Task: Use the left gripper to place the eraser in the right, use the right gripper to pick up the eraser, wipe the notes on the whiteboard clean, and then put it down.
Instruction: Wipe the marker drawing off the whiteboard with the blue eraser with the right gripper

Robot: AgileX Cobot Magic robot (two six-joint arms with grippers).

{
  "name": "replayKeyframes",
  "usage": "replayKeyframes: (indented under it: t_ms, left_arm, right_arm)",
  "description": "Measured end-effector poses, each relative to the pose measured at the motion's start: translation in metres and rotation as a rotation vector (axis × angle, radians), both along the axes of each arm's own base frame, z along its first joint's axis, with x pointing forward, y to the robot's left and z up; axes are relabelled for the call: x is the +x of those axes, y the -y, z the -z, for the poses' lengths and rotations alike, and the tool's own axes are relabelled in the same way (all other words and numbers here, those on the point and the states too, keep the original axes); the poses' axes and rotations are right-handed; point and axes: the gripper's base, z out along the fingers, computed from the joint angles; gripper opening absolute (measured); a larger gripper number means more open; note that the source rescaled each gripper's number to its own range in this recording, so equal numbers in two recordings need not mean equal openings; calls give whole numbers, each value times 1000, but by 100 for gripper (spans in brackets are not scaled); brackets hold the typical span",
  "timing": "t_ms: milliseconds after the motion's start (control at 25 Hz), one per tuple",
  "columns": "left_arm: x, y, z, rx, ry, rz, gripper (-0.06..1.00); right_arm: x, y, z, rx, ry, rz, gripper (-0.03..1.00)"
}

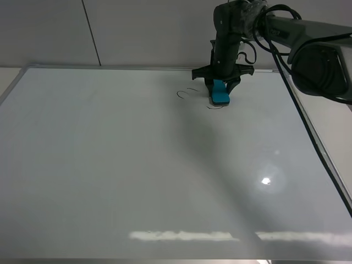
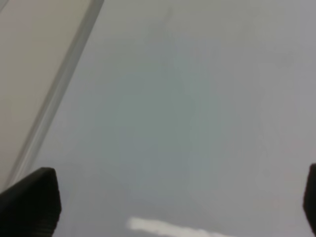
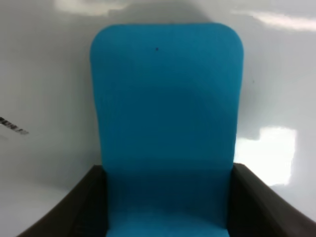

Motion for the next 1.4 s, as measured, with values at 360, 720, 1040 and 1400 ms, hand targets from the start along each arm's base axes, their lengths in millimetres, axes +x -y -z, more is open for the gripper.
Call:
replayKeyframes:
  t_ms: [360, 720, 1040, 1400]
  left_arm:
    - [0, 0, 0, 0, 0, 0, 100]
    - [0, 0, 0, 0, 0, 0, 100]
    - [0, 0, 0, 0, 0, 0, 100]
    - [0, 0, 0, 0, 0, 0, 100]
  right_arm:
    - [-35, -84, 0, 51, 43, -141, 3]
    - [-45, -118, 6, 127, 107, -116, 3]
    - [-31, -110, 9, 169, 138, -45, 3]
    - [-8, -79, 10, 164, 163, 24, 3]
